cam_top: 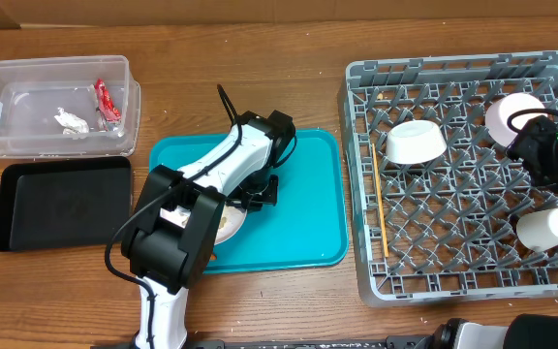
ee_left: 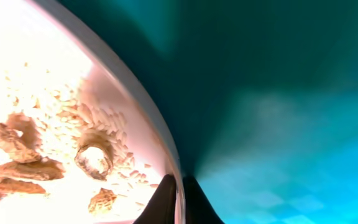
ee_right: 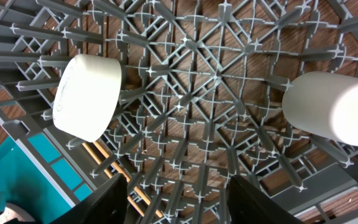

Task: Sort waste into correct bins and load items into the dishwasher
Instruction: 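Reach left gripper to the white plate and grasp its rim, then tip the plate with left gripper to dump food onto the black tray, then set the empty plate back on the teal tray with left gripper, then reach right gripper to the white plate and grasp its rim, then carry the plate with right gripper and stand it in the rack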

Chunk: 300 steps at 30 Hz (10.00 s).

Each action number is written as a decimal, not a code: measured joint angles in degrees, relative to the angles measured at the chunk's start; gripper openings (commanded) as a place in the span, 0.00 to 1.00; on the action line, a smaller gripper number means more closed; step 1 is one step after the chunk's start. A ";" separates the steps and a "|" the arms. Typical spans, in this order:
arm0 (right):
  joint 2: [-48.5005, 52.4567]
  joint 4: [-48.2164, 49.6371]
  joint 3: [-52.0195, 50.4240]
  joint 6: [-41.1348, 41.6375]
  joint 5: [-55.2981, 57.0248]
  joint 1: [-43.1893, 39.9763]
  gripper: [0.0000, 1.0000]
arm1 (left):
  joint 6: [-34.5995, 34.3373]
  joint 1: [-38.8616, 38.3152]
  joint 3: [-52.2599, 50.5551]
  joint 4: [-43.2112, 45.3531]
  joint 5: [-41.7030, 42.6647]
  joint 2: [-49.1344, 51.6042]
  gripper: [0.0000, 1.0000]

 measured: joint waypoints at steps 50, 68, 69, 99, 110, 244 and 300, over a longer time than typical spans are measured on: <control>0.00 0.04 -0.02 -0.20 0.37 0.00 0.54 | 14.12 32.30 19.85 -17.57 4.63 -9.20 0.04; 0.00 0.09 -0.02 -0.20 1.33 0.00 0.54 | 27.91 54.31 19.85 -14.86 31.15 -9.20 0.04; 0.00 0.09 -0.02 -0.20 1.36 0.00 0.54 | 28.65 55.52 19.85 -15.13 33.20 -9.20 0.04; 0.00 0.39 -0.02 -0.17 1.75 0.02 0.54 | 44.85 74.29 19.85 -26.05 65.79 -9.20 0.04; 0.00 0.28 -0.02 -0.20 1.73 0.00 0.54 | 46.23 74.38 19.96 -25.75 66.95 -9.20 0.04; 39.74 23.45 2.84 14.16 -3.69 54.42 0.04 | 4.37 43.36 25.07 -21.97 7.54 -23.80 1.00; 15.72 22.21 -8.66 5.25 61.99 31.28 0.58 | 4.07 43.36 25.07 -19.91 7.54 -23.80 1.00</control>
